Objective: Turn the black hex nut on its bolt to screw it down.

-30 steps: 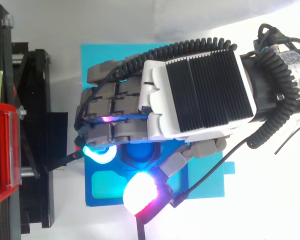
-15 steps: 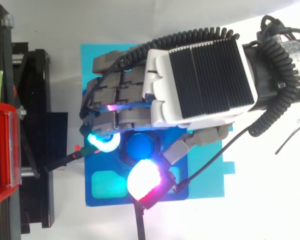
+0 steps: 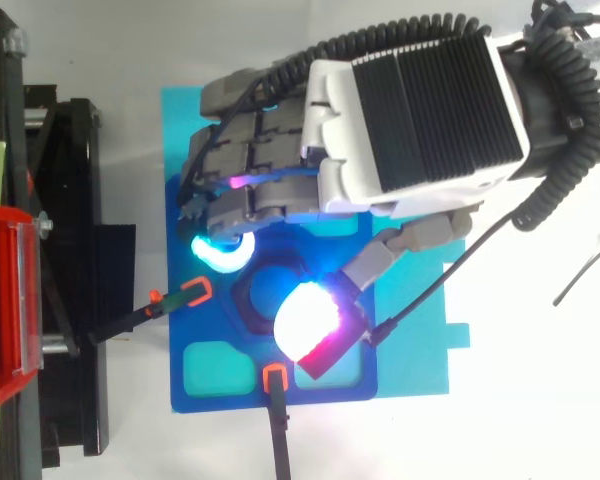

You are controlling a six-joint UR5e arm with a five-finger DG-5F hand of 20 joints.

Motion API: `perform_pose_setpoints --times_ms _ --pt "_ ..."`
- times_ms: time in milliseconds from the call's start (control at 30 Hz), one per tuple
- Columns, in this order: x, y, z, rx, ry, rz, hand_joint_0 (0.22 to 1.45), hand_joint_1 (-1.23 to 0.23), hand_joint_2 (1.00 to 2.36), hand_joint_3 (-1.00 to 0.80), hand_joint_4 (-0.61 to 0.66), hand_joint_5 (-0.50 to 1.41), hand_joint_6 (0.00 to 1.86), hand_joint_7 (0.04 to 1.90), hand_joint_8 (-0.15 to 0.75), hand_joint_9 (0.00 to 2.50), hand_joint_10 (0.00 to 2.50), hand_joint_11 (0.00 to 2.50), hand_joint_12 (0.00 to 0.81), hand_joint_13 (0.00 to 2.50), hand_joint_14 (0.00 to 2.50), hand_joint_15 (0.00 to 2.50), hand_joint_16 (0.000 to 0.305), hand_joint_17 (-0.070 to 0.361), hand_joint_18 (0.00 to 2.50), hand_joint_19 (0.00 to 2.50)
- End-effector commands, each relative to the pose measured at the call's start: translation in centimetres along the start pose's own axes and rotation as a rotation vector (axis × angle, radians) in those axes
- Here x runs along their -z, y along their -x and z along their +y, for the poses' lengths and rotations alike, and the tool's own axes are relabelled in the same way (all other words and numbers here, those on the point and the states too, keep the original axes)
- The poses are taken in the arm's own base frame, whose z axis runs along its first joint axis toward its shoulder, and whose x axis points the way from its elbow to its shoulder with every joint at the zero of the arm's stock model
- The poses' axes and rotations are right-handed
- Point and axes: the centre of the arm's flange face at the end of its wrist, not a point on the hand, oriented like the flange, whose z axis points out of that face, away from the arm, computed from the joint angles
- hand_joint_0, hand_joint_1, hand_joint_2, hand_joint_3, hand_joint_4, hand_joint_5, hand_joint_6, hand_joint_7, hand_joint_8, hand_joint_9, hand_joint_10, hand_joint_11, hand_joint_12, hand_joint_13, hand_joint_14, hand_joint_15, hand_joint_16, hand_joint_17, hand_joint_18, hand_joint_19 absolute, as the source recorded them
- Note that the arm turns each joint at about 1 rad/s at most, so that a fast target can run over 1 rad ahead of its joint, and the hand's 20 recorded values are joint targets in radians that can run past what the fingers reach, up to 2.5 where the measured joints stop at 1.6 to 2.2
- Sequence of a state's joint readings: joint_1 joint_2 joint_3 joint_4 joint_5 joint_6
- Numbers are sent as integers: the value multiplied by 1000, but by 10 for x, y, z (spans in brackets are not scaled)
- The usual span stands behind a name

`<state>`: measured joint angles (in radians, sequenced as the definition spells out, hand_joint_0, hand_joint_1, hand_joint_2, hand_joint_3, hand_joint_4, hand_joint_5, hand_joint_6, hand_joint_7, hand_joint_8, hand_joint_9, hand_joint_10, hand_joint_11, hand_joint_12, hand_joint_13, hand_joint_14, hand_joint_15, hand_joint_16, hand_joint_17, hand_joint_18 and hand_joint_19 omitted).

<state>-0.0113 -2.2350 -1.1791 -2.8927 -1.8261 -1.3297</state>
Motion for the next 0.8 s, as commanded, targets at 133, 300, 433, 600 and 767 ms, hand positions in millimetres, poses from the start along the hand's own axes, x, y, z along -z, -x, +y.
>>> perform_pose_setpoints --times_ms 133,300,433,600,767 --pt "10 5 -18 9 22 0 474 -312 1000 -500 327 -215 747 688 344 601 8 427 349 669 4 159 40 90 520 106" --pt "11 8 -22 13 23 -18 473 -313 1000 -500 328 -201 652 819 341 609 8 420 350 673 5 163 40 91 528 105" --pt "6 10 -18 20 34 -45 473 -314 1000 -500 327 -192 592 910 343 612 8 419 351 675 5 163 40 91 529 112" --pt "0 8 -9 15 36 -49 473 -314 1000 -500 319 -182 543 996 341 618 8 422 352 678 5 160 40 91 531 116" --pt "-10 7 7 16 29 -73 473 -314 1000 -500 316 -172 504 1053 338 620 8 409 352 678 5 164 40 91 531 122"
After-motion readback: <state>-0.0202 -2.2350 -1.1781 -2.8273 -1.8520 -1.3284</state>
